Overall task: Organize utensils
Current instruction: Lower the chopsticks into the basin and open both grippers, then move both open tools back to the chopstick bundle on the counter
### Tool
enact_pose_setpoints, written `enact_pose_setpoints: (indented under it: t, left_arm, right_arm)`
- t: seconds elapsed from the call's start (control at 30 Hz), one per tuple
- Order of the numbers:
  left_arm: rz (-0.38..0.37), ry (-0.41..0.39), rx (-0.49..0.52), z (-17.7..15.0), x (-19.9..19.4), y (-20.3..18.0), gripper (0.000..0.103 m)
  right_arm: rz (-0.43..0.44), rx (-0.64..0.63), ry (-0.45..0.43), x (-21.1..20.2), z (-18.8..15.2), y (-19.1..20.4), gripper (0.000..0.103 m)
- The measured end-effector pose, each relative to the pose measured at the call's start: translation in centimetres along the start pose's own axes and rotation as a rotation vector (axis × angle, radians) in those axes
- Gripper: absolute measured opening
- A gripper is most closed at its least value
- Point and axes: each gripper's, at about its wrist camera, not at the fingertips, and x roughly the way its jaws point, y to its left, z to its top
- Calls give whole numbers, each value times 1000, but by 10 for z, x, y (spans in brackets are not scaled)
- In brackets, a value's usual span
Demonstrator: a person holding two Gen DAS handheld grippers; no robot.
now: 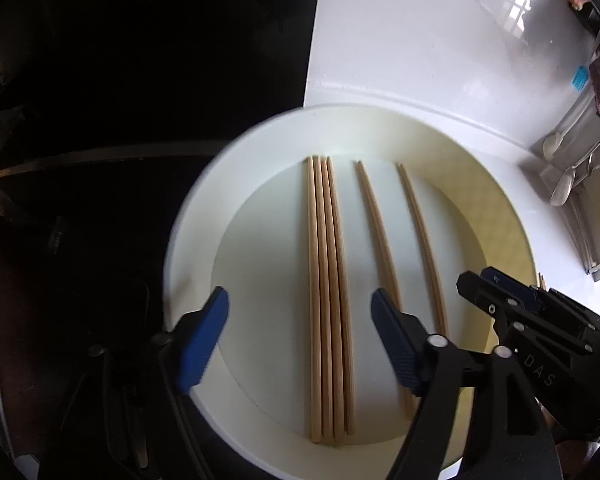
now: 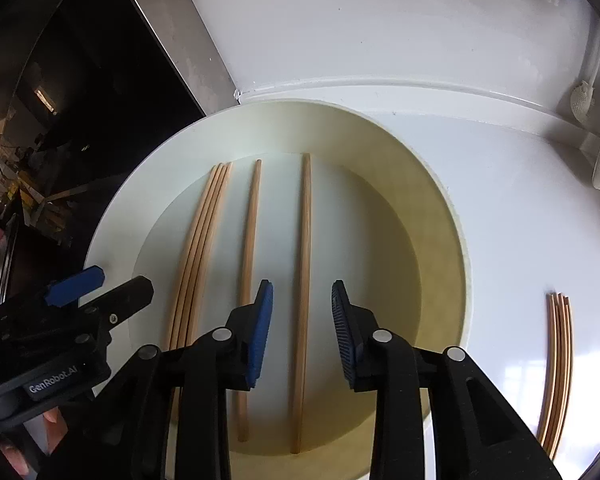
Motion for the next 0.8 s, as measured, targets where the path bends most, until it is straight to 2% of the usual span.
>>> enact_pose_setpoints:
  t: [0.3,0.43,0.8]
  left_arm:
    - [10,-82,0,-4,-40,9,87]
    - [17,-112,14,-9,-53,7,91]
    - [-27,-133,38,-37,-80,-22,91]
  right_arm:
    - [-22,-10,-65,-37,-10,3,49]
    - [-39,5,-83,-56,-21,-3,50]
    - [-73,30,-109,-104,-54,-29,55]
